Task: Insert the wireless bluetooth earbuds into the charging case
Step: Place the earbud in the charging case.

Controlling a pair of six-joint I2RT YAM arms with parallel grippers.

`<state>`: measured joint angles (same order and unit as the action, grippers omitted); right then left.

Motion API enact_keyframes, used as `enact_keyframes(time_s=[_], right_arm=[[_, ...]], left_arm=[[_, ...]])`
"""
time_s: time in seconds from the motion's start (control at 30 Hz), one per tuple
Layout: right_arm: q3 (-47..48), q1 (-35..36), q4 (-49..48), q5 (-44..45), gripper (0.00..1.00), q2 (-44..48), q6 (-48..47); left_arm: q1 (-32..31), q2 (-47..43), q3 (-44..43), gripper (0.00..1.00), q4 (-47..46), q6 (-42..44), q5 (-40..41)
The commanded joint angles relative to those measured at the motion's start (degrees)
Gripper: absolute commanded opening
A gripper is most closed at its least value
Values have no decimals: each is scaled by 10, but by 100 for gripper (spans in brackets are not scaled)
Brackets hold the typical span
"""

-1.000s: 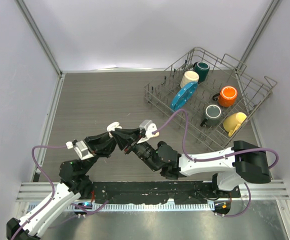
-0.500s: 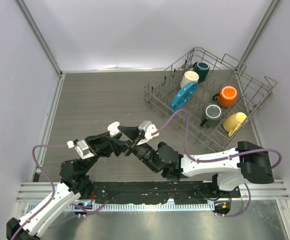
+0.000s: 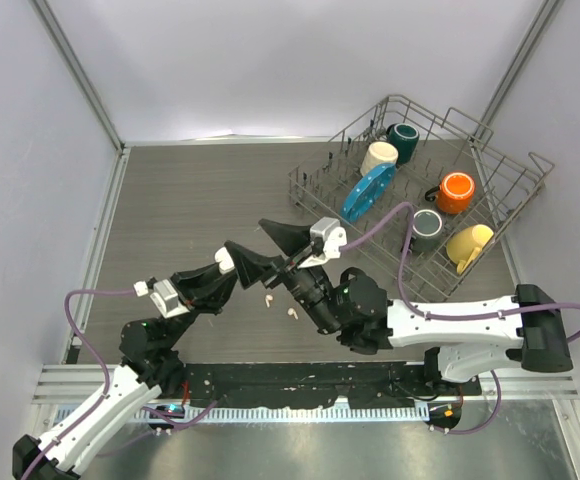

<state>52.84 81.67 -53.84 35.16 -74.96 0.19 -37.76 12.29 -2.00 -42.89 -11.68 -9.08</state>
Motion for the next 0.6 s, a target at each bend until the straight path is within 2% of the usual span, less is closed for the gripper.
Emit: enact_keyframes(time_s=[0.0, 0.03, 0.1, 0.13, 0.17, 0.23, 0.27, 0.37, 0.4, 0.57], right_arm=[[80, -18, 118, 104, 86, 20, -9], [94, -26, 198, 117, 87, 22, 29], [127, -50, 291, 107, 89, 33, 87], [137, -87, 388, 86, 90, 39, 123], [144, -116, 430, 24, 90, 52, 208], [138, -190, 499, -37, 90, 71, 276], [129, -207, 504, -61, 90, 80, 319], [87, -248, 504, -96, 91, 113, 347], [85, -258, 511, -135, 91, 119, 347], [127, -274, 582, -196, 91, 100, 334]], left_arm=[[-1, 15, -24, 0, -11, 11, 0], [-1, 19, -25, 0, -11, 10, -1], [-1, 31, -28, 0, -15, 5, -7], [-1, 33, -29, 0, -16, 3, -9], [-1, 37, -31, 0, -18, -4, -9], [-1, 43, -33, 0, -20, -8, -15], [-1, 45, -33, 0, -18, -10, -16], [-1, 43, -36, 0, 3, -16, -33], [-1, 41, -39, 0, 12, -16, -37], [-1, 34, -53, 0, 44, -15, -66]])
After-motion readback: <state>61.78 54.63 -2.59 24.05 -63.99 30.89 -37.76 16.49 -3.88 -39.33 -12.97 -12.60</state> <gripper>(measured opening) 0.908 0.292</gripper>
